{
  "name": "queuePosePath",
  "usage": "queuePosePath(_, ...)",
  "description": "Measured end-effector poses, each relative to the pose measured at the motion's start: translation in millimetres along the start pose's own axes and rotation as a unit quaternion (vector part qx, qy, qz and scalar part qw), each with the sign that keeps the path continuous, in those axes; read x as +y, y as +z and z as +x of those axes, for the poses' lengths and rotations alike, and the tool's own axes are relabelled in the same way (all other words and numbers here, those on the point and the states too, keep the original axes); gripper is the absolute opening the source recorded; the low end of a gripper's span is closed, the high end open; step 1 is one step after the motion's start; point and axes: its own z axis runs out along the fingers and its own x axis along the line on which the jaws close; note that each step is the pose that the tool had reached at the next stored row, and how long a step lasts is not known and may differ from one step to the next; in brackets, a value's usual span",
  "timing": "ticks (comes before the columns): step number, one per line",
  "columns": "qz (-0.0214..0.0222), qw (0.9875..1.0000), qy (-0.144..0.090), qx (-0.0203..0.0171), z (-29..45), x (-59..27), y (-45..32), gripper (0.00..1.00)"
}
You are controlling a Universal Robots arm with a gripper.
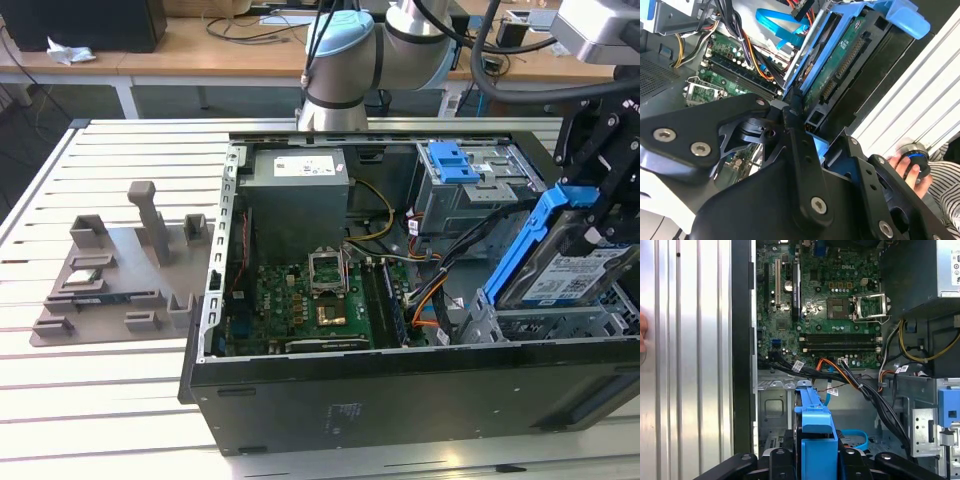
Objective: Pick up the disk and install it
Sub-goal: 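Insert the disk into the insertion slot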
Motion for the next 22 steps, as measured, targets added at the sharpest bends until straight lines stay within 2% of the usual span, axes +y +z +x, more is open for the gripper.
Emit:
queuePosePath(3, 0.0, 1.0, 0.0, 0.0, 0.0, 0.0, 0.1, 0.38)
queuePosePath(4, 0.0, 1.0, 0.0, 0.0, 0.0, 0.0, 0.1, 0.44)
queuePosePath(10, 0.0, 1.0, 0.0, -0.0001, 0.0, 0.0, 0.3, 0.42)
queuePosePath(11, 0.0, 1.0, 0.0, 0.0, 0.0, 0.0, 0.3, 0.24)
queuePosePath(13, 0.0, 1.0, 0.0, 0.0, 0.0, 0.0, 0.4, 0.12)
queuePosePath(22, 0.0, 1.0, 0.0, -0.0002, 0.0, -0.1, 0.2, 0.11)
